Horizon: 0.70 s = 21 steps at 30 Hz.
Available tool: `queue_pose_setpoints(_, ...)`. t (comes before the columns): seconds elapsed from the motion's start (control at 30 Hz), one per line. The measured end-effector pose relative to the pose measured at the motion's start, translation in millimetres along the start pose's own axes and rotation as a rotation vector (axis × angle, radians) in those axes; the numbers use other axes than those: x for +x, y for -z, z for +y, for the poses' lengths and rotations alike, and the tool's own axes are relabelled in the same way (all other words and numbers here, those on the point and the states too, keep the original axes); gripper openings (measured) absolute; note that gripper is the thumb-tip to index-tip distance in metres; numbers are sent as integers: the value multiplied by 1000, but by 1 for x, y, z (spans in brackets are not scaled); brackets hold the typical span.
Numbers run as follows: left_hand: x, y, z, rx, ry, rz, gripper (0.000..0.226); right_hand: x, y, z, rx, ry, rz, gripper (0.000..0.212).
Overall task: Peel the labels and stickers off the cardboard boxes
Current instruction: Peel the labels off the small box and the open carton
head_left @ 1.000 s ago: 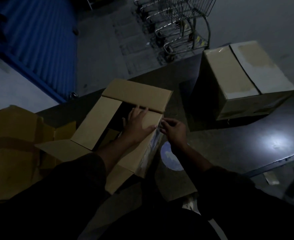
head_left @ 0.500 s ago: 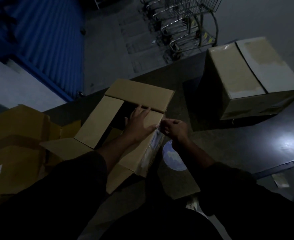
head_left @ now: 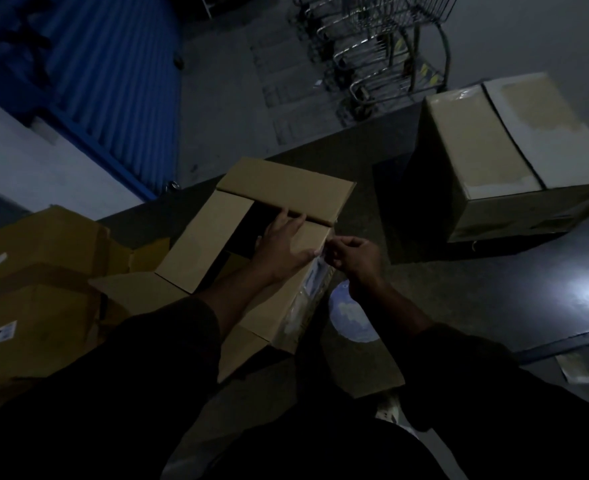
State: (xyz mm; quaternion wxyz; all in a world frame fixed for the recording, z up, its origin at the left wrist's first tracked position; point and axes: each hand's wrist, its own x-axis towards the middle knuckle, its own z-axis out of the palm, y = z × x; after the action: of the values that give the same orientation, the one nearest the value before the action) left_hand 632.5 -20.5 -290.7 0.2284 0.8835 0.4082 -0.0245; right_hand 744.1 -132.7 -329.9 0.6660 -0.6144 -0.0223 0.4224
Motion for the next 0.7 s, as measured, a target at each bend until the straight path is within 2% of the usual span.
queue_pose_setpoints(0.17, 2, 1, -1, -2, -1, -8, 82, 3, -2, -4, 37, -51, -41, 11)
queue_pose_setpoints(0.37, 1, 1, -2, -3, -11, -20, 83, 13, 0, 1, -49, -38, -126, 12)
queue_pose_setpoints(0.6, -2, 1, 0, 18, 3, -52, 82, 13, -7, 12, -232, 156, -106, 31)
queue_pose_setpoints(0.7, -6, 0, 4, 45, 5, -85, 85, 9, -6, 16, -365, 282, -88, 29)
